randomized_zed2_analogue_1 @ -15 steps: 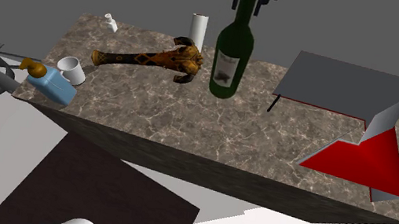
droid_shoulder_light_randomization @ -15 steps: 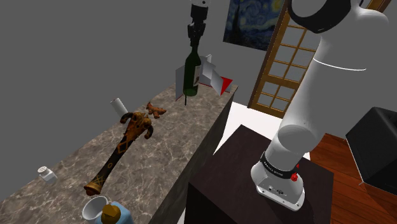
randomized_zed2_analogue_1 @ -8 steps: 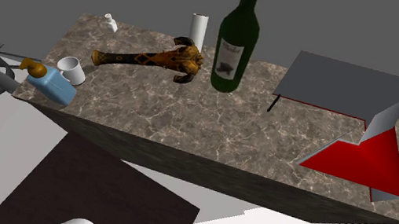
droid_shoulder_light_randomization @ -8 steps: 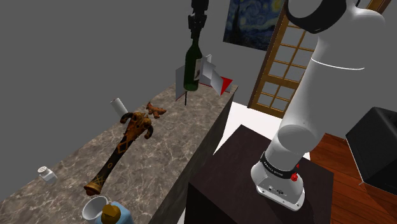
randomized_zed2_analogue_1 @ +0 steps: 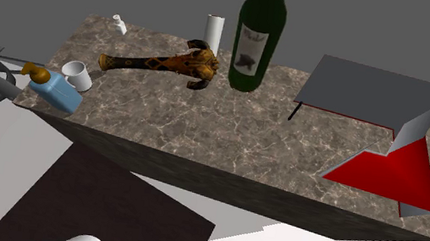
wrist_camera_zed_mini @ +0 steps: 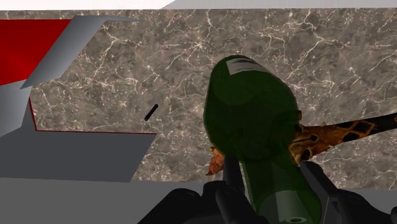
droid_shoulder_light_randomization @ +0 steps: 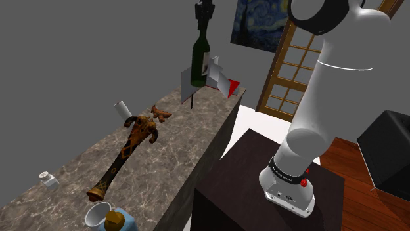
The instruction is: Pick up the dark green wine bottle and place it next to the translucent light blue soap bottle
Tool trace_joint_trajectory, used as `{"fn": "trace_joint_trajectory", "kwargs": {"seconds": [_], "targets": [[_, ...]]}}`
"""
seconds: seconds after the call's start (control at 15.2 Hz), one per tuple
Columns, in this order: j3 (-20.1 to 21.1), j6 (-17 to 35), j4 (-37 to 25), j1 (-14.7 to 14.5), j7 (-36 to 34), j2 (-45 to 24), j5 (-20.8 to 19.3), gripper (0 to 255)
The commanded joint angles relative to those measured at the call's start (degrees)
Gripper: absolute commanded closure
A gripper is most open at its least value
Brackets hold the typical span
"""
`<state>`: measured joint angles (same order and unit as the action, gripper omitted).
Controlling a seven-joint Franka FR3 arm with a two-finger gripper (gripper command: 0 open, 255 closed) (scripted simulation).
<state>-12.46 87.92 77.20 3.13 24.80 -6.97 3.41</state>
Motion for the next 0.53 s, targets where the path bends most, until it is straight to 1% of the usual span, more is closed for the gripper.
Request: {"fn": "trace_joint_trajectory", "kwargs": {"seconds": [0.0, 0.07, 0.46], "targets": [[0.0, -1.9, -2.6, 0.0, -0.1, -0.8, 0.2, 255], [0.0, -2.8, -3.9, 0.1, -0.1, -1.2, 0.3, 255], [3.7, -0.8, 3.4, -5.0, -8.4, 4.6, -1.7, 255]]}}
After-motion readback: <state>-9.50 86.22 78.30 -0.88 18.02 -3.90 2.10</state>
